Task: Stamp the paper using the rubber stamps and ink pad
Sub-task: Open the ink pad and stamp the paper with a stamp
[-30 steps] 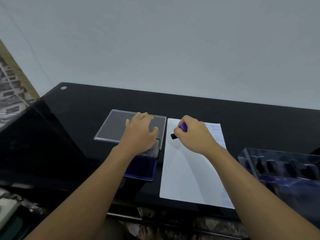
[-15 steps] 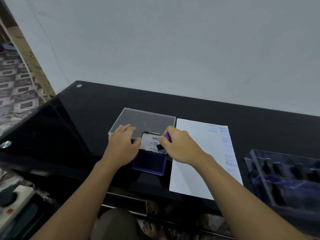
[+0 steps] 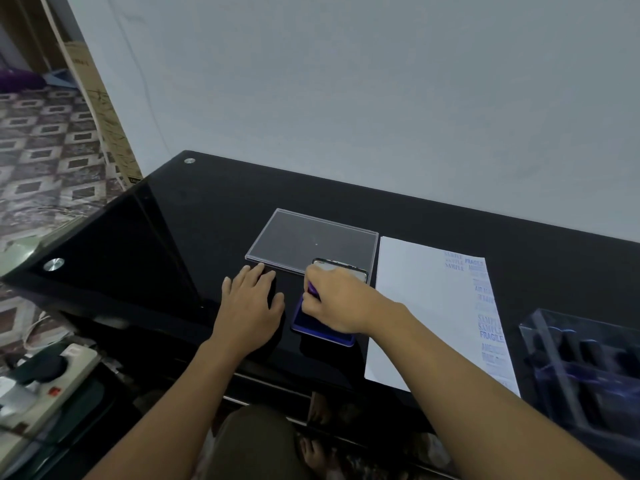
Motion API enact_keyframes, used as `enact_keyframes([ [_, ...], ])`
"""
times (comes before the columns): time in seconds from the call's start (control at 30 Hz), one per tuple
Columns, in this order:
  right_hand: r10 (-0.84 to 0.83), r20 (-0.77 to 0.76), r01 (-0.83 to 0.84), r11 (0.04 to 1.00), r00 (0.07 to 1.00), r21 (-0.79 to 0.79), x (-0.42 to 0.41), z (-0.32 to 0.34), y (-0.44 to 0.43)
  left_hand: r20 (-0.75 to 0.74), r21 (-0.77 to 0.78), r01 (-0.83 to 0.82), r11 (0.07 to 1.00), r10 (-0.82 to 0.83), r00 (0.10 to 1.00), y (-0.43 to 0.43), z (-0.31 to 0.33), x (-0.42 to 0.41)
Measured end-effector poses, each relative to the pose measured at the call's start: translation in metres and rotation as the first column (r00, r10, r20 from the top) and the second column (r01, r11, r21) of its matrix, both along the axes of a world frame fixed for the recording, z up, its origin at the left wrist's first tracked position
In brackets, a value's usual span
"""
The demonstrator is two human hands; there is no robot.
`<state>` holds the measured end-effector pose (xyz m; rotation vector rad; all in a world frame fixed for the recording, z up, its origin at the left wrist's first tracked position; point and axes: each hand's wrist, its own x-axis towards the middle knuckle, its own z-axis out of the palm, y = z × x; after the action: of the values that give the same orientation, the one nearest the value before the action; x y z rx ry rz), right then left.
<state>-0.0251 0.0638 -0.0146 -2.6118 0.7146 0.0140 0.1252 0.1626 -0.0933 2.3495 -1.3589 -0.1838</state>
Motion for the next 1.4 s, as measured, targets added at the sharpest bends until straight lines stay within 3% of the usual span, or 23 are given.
enact_keyframes([
  [0.4,0.027,0.033,-0.023,0.992,0.999,-0.124,0.004,-0.012,0.006,0.063,-0.026,-0.007,1.000,0.009,0.998,0.002,-0.006,-0.005],
  [1.4,-0.032,0.076,0.039,0.994,0.997,-0.101,0.007,-0.020,0.008,0.081,-0.029,-0.019,0.999,0.021,0.996,-0.001,-0.009,-0.006],
])
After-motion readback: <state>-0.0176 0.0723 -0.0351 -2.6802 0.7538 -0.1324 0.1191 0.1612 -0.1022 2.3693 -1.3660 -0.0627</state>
